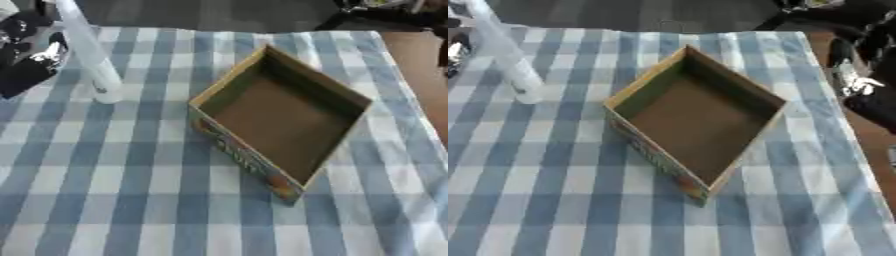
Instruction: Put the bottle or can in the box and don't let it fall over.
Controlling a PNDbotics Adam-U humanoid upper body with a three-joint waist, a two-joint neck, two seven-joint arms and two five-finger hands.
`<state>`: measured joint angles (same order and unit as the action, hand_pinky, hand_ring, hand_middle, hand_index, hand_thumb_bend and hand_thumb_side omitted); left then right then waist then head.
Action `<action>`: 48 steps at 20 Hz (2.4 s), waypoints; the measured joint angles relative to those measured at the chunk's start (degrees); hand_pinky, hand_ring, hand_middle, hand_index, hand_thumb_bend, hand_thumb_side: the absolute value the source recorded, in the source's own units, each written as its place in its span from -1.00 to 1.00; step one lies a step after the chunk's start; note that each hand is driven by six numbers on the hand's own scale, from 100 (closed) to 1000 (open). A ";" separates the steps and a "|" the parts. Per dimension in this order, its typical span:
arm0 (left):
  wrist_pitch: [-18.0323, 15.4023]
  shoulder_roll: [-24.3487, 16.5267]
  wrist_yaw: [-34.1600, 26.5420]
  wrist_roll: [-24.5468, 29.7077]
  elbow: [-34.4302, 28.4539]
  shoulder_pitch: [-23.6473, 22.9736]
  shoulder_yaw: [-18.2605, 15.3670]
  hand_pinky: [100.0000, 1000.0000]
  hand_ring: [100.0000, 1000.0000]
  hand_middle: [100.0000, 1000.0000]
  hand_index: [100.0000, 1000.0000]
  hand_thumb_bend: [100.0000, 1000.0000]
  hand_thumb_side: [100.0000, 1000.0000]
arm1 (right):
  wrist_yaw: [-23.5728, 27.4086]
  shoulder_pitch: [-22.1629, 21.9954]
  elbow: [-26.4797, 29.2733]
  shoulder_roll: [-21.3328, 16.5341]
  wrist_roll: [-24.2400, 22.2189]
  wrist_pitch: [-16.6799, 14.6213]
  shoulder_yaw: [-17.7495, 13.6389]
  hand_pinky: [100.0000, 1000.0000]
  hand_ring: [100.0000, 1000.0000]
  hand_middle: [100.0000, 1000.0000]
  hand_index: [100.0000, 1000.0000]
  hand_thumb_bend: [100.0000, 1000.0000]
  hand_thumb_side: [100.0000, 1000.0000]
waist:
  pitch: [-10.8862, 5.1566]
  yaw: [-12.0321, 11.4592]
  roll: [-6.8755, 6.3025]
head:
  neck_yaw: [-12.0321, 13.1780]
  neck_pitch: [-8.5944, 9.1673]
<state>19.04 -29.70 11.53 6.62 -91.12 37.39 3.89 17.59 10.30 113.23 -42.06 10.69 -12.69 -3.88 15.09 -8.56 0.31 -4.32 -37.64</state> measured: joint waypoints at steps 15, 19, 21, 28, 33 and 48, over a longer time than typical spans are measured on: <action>-0.30 -1.03 2.80 -1.36 6.54 3.96 -0.54 1.00 1.00 1.00 0.71 -1.00 -0.10 | 0.13 -1.82 0.01 0.49 7.92 0.20 -2.20 0.84 0.84 1.00 0.67 -1.00 -0.56 | 0.20 0.33 0.21 | 0.44 0.46; -1.06 -1.04 2.33 0.56 8.52 5.16 -0.49 1.00 1.00 1.00 0.72 -1.00 0.04 | 0.61 -1.82 0.01 0.52 8.05 0.60 -2.34 0.84 0.83 1.00 0.67 -1.00 -0.54 | 0.20 0.38 0.22 | 0.42 0.57; -1.33 -1.04 2.11 1.53 9.55 5.58 -0.49 1.00 1.00 1.00 0.72 -1.00 0.05 | 0.87 -1.82 0.01 0.53 8.12 0.72 -2.47 0.84 0.83 1.00 0.67 -1.00 -0.54 | 0.20 0.42 0.23 | 0.42 0.57; -1.93 -1.09 1.93 3.01 11.34 6.33 -0.49 1.00 1.00 1.00 0.72 -1.00 0.12 | 1.36 -1.77 0.01 0.59 8.32 0.81 -2.87 0.84 0.83 1.00 0.67 -1.00 -0.51 | 0.41 0.67 0.22 | 0.28 1.41; -2.33 -1.37 1.67 3.91 12.88 8.21 -0.49 1.00 1.00 1.00 0.73 -1.00 0.08 | 2.39 -1.73 0.01 0.84 8.88 0.73 -3.53 0.84 0.83 1.00 0.67 -1.00 -0.50 | 0.82 1.08 0.16 | -0.67 4.18; -2.37 -1.70 3.71 3.91 14.14 10.07 -0.51 1.00 1.00 1.00 0.74 -1.00 0.00 | 3.33 -1.29 0.01 0.94 8.77 0.67 -3.65 0.85 0.82 1.00 0.67 -1.00 -0.48 | 1.63 1.45 -0.08 | -1.33 5.47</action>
<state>16.67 -31.41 15.24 10.52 -76.97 47.46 3.38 20.92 9.01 113.24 -41.12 19.46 -12.02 -7.53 16.73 -7.11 0.23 -5.64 -32.17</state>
